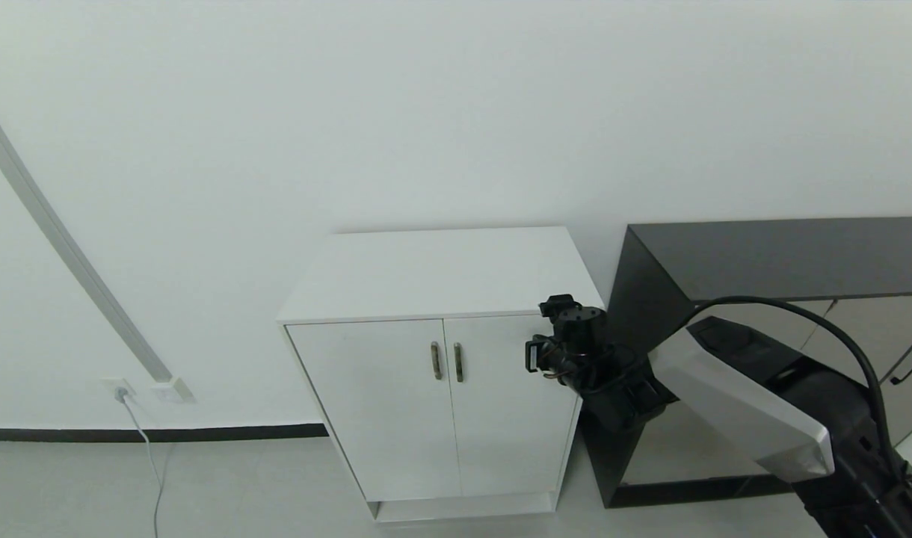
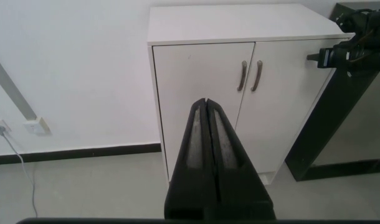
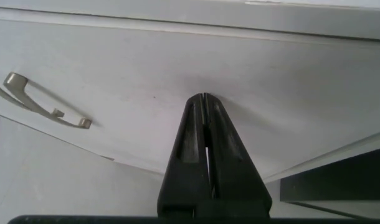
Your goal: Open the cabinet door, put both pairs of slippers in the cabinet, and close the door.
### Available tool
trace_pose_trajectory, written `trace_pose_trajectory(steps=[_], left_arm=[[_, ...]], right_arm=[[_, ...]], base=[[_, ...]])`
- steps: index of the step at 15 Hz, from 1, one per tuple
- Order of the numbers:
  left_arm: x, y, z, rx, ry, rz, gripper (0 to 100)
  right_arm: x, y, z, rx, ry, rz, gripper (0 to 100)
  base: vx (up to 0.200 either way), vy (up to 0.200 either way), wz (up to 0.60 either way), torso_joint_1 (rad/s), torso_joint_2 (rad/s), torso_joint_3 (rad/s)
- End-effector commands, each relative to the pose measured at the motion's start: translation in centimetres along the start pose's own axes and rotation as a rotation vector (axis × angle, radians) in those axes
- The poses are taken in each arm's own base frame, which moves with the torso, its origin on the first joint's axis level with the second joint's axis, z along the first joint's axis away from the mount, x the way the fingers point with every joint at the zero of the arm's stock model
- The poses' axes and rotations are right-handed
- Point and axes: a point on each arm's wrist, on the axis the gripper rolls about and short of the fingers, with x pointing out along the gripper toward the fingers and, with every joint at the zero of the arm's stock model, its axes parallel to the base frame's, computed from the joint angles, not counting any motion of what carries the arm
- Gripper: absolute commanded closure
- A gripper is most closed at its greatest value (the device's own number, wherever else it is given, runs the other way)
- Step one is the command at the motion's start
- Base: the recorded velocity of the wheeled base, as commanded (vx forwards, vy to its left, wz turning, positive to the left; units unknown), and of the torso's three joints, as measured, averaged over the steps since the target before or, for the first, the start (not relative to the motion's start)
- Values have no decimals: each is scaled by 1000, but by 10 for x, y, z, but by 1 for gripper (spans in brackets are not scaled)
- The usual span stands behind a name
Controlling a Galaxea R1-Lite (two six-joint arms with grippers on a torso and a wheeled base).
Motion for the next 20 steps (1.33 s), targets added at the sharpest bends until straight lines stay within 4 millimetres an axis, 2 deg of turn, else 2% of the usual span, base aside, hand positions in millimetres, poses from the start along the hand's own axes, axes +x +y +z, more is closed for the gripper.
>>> trace_pose_trajectory(steps=[1,9,13,15,18,20], left_arm=[[0,0,0,0,1,0,100],[0,0,0,0,1,0,100],[0,0,0,-3,1,0,100],[0,0,0,-3,1,0,100],[0,0,0,-3,1,0,100],[0,0,0,-5,1,0,100]], right_arm=[[4,0,-1,2,-7,0,100],[7,-5,-2,3,1,-11,100],[-2,-6,2,6,7,-12,100],[-17,-8,10,7,-5,-10,100],[-49,-13,30,13,-25,-12,100],[-86,-24,41,19,-38,-23,100]], base=[[0,0,0,0,0,0],[0,0,0,0,0,0],[0,0,0,0,0,0],[0,0,0,0,0,0],[0,0,0,0,0,0],[0,0,0,0,0,0]])
